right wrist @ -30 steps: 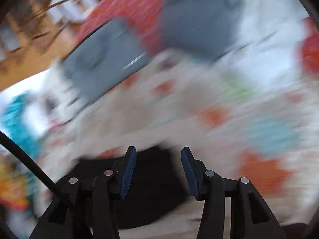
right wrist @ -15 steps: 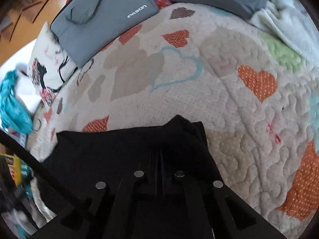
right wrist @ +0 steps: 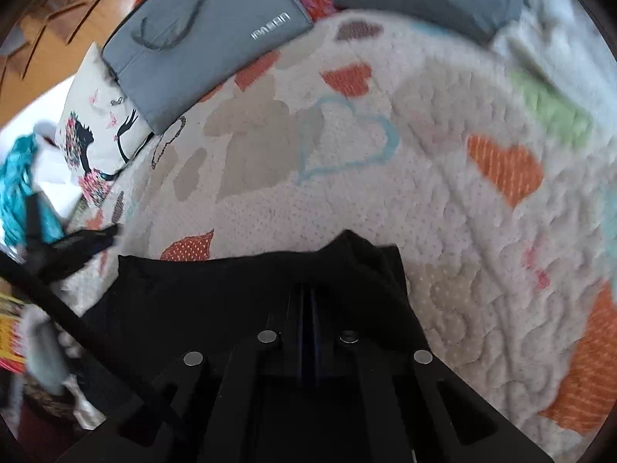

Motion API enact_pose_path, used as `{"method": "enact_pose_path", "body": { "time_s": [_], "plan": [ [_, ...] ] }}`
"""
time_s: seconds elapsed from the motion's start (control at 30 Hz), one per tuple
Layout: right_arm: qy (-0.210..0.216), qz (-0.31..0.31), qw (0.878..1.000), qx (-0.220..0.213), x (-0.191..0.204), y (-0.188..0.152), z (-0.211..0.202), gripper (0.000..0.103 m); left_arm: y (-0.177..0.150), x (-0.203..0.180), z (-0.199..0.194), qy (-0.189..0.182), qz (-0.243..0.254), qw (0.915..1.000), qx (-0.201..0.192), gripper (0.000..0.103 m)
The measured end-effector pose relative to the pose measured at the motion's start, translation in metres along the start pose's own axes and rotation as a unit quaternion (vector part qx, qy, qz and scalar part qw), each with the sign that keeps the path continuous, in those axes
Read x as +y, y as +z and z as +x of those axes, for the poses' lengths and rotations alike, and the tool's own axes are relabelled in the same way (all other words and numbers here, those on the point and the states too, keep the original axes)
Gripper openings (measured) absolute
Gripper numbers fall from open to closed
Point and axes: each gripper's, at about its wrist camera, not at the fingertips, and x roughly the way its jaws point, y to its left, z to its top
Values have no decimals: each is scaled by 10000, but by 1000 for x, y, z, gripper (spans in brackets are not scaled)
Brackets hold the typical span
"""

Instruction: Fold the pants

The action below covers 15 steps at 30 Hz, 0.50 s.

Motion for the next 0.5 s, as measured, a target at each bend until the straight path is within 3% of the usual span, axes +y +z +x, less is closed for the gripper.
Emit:
{"method": "enact_pose_path", "body": {
  "time_s": [0.07, 0.13, 0.23, 0.3, 0.37, 0.5],
  "plan": [
    [151, -521, 9983, -196, 29, 2, -15, 12, -23, 14, -38, 245, 226, 9990, -303, 37],
    [584, -887, 9943, -93, 59, 7, -18, 21, -49, 33, -63, 644, 355, 9960, -516, 49],
    [1260, -1306, 9827, 377, 112, 17, 5, 23, -77, 74, -68, 1135, 150, 9928, -340, 49],
    [1531, -1604, 9729, 659, 150, 24, 33, 23, -90, 113, -53, 1067, -467, 9932, -34, 45],
    [1551, -1851, 9667, 849, 181, 26, 57, 23, -98, 148, -33, 507, -1059, 9930, 136, 42],
    [1416, -2259, 9583, 1031, 228, 32, 97, 23, -93, 151, -23, 481, -1033, 9935, -8, 44]
  ]
}}
